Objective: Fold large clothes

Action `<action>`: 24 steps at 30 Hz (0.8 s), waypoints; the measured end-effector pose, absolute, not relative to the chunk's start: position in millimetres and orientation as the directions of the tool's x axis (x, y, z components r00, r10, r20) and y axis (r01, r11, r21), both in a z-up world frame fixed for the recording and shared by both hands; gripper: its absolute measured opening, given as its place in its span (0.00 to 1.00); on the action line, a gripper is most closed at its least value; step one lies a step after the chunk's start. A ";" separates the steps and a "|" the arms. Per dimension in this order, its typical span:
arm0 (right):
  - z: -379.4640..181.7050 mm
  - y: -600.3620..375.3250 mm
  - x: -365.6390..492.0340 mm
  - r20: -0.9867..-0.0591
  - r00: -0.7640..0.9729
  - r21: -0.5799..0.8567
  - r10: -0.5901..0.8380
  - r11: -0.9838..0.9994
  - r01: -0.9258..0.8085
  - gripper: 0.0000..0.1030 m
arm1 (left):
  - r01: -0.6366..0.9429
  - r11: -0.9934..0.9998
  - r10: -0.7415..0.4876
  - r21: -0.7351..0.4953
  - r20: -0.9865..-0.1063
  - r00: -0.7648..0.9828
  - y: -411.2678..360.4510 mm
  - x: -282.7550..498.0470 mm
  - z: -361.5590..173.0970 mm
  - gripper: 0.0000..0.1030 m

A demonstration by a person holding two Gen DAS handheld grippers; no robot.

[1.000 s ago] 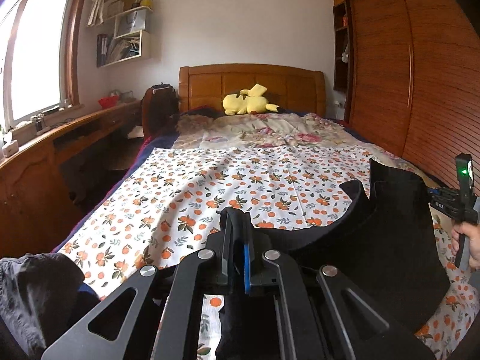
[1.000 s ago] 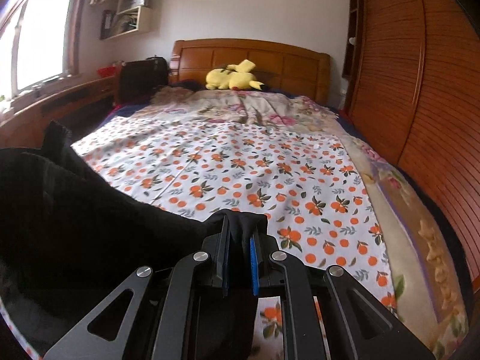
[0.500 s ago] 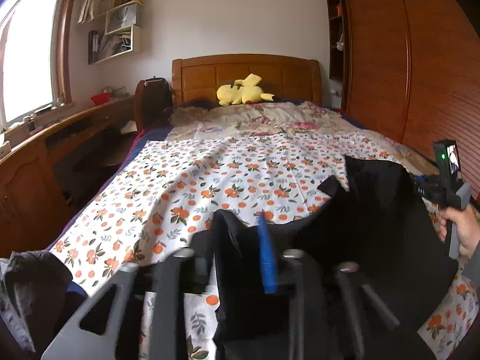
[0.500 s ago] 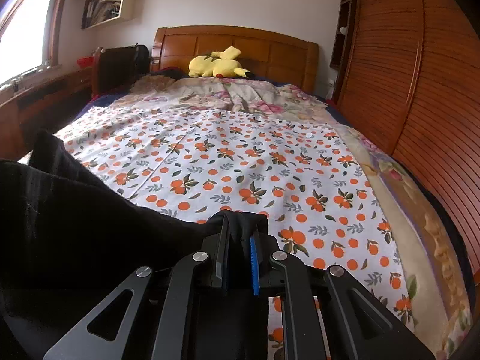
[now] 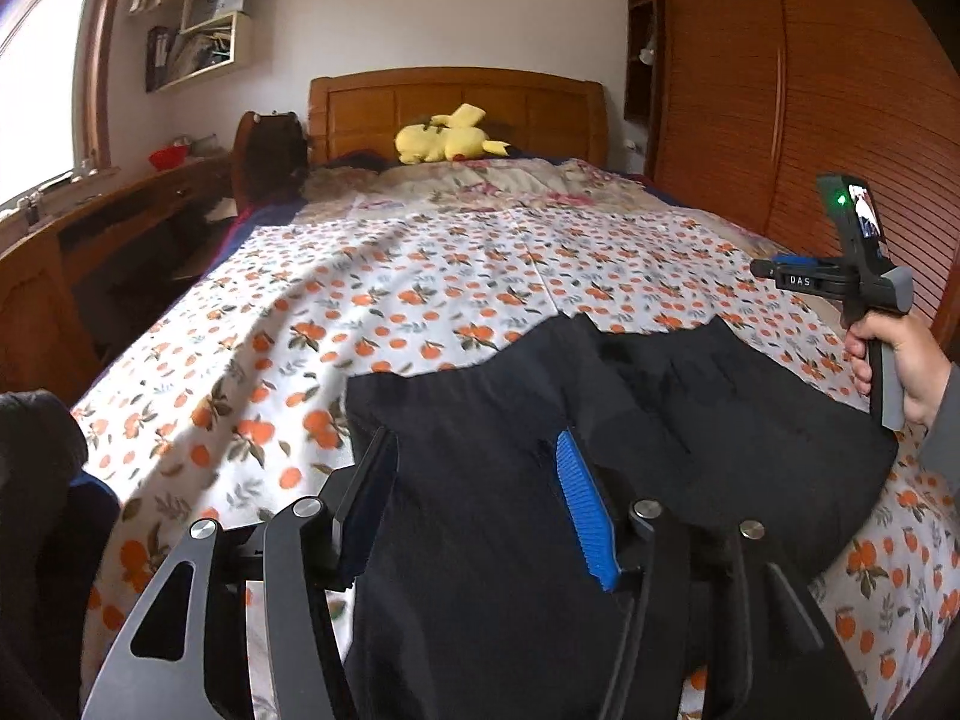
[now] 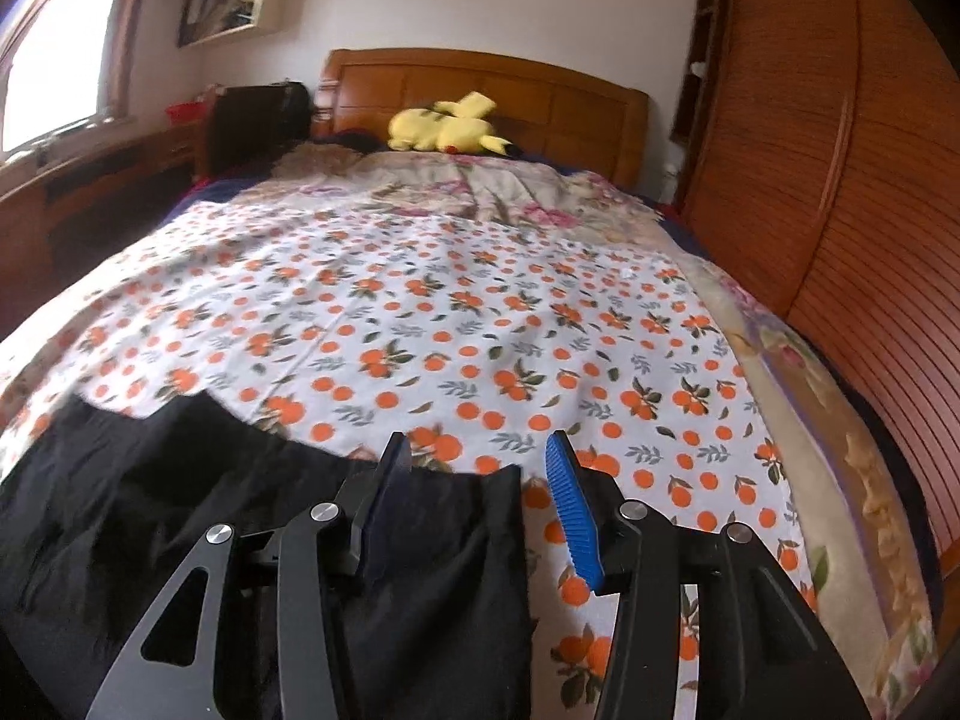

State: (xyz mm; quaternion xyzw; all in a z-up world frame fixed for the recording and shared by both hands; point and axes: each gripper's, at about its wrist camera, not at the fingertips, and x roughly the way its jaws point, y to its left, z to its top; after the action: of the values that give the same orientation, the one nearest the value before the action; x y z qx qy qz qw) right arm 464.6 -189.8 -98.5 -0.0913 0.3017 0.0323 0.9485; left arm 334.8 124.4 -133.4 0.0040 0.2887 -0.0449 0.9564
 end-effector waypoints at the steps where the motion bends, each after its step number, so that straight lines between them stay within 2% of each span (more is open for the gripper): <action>1: -98.5 -187.2 453.9 -0.582 0.813 -0.152 0.028 0.978 -0.142 0.44 | 0.094 0.995 -0.092 -0.025 -0.553 0.828 121.8 331.9 -134.9 0.56; 9: -128.1 -153.5 377.6 -0.650 0.743 -0.140 0.158 0.936 -0.322 0.44 | 0.138 0.989 -0.142 -0.049 -0.548 0.825 108.8 309.4 -143.4 0.56; 13: -145.4 -134.4 336.6 -0.677 0.702 -0.108 0.221 0.914 -0.392 0.44 | 0.158 0.986 -0.161 -0.052 -0.541 0.825 104.9 303.3 -145.4 0.61; 24: -181.8 -113.0 301.6 -0.729 0.617 -0.021 0.297 0.891 -0.453 0.44 | 0.224 0.974 -0.207 -0.039 -0.563 0.800 88.8 292.4 -162.4 0.65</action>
State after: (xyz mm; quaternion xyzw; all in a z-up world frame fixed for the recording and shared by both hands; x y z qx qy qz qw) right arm 301.6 -113.0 -181.8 -0.1019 0.3843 0.2098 0.8933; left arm 292.4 88.8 -162.4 0.0148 0.2951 -0.1137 0.9486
